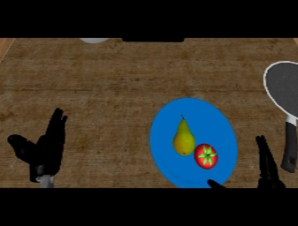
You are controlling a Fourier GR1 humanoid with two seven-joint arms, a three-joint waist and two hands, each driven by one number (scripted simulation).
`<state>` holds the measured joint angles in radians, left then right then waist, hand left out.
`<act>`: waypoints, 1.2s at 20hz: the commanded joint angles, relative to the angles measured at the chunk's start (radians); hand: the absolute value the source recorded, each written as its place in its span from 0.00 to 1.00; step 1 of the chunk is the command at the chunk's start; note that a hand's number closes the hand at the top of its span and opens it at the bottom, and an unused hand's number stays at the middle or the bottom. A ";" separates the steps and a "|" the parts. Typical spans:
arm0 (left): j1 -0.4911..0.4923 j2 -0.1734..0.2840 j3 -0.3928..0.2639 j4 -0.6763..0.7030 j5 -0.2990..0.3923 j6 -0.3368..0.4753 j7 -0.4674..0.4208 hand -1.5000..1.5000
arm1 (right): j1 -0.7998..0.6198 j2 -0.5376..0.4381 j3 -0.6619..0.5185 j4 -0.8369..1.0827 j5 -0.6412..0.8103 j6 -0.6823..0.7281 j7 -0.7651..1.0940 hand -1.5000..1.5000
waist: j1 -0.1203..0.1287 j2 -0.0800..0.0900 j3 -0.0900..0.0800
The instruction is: Pick the tomato from the plate and place it in the pan
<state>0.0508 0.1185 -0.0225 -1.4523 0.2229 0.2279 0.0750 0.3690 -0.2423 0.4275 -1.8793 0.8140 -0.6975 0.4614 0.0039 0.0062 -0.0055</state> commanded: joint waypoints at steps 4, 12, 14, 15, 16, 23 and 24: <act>-0.003 -0.035 -0.052 0.021 -0.011 -0.004 0.037 0.50 | -0.070 -0.072 0.002 -0.022 0.124 0.443 0.369 0.00 | 0.030 0.010 -0.006; 0.004 -0.031 -0.022 0.045 0.005 -0.019 0.023 0.50 | -0.470 0.017 -0.028 -0.059 0.091 0.914 0.723 0.00 | 0.013 -0.003 0.003; -0.003 -0.046 -0.037 0.050 -0.014 0.000 0.023 0.50 | -0.491 0.047 -0.013 -0.012 0.067 0.996 0.776 0.00 | 0.014 -0.002 0.003; 0.014 -0.030 -0.027 0.038 0.002 -0.021 0.029 0.50 | -0.473 0.084 -0.014 0.049 0.041 0.980 0.769 0.00 | 0.017 -0.001 0.004; 0.026 -0.064 -0.059 0.031 -0.028 0.012 0.024 0.50 | -0.480 0.088 -0.026 0.017 -0.005 1.036 0.781 0.00 | 0.012 -0.003 0.004; -0.040 -0.031 0.005 0.093 0.015 -0.028 0.032 0.50 | -0.446 0.145 -0.008 0.062 -0.049 1.045 0.757 0.00 | -0.006 -0.005 0.005; 0.044 -0.021 -0.016 -0.023 0.005 -0.022 0.054 0.50 | -0.461 0.136 -0.032 0.059 -0.053 1.066 0.758 0.00 | 0.001 -0.007 0.005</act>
<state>0.0535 0.1001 -0.0287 -1.4500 0.2210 0.2131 0.0975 -0.0695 -0.1330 0.3966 -1.8285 0.7745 0.2639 1.0869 0.0082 -0.0030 0.0045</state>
